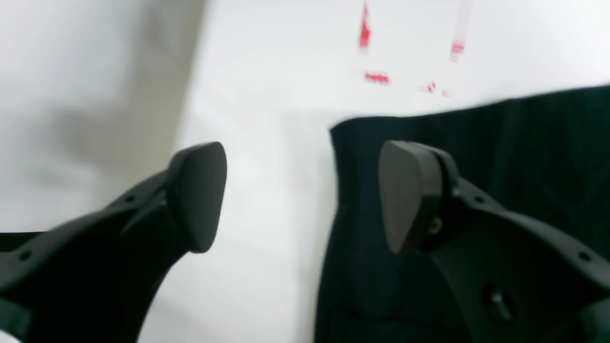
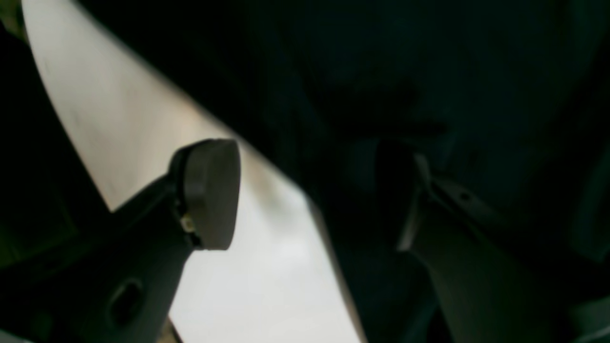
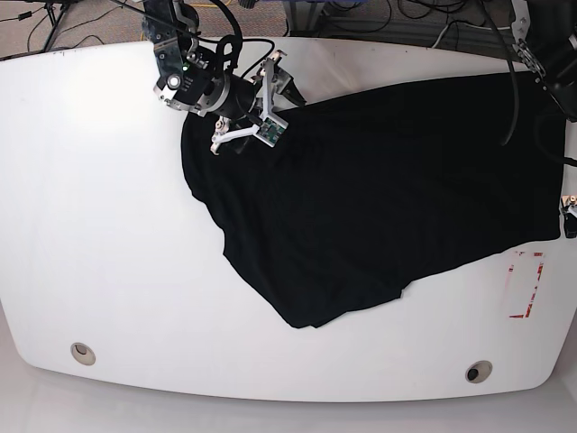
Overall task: Layout the t-shirt on the table in an organized manner, then fold the t-shirt properly
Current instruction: 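Release the shirt with the right gripper and regrasp its edge nearby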
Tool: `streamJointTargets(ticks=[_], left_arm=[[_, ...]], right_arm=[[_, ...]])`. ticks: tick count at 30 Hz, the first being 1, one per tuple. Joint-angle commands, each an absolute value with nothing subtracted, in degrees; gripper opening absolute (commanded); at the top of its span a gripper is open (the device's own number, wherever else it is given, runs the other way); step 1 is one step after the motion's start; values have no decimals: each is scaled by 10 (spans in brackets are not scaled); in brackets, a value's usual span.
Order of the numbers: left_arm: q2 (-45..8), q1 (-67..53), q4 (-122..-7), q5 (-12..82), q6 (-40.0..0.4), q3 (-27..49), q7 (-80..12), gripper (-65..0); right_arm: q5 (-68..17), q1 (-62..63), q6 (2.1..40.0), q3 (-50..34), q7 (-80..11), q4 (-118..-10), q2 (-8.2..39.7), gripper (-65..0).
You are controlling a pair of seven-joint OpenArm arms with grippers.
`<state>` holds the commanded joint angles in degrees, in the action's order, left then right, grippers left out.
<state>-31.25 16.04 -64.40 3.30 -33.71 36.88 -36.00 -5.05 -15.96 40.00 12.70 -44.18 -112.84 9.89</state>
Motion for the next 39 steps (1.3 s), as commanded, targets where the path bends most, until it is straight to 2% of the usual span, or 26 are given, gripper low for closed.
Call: streamJointTargets(ticks=[3,5,8,12,17,19,22,31,39], left_arm=[[-313,141,-670,33,-337,374,-364,-192],[-313,130,-681,33,-337,377,-364,-192],[-313,112,-693,33,-338,380,-364,-192],[-313,98,-695,34,-338,380,-364,-192],[-313,86,-695,34,-338,381,-363,-192],[-313,85,-695,34,-339,381,-362,-192],[-312,85,-695,34,-339,381,-362,-192],[-312,85,-695,34,-339,381,-362,-192],[-311,84,-693,34,-339,380,-362,-192]], right_arm=[[-28,-160,400,129,-431,-1127,97,-239],[-25,-160,400,128,-430,-1127,97,-279],[-22,-153,400,127,-430,-1127,97,-388],[-20,-144,400,127,-430,-1124,97,-479],[-20,-132,400,121,-429,-1099,98,-515],[-23,-131,400,114,-429,-1091,98,-509],[-24,-131,400,113,-429,-1088,97,-463],[-24,-160,400,115,-429,-1135,97,-241],[-25,-160,400,113,-429,-1120,97,-230]])
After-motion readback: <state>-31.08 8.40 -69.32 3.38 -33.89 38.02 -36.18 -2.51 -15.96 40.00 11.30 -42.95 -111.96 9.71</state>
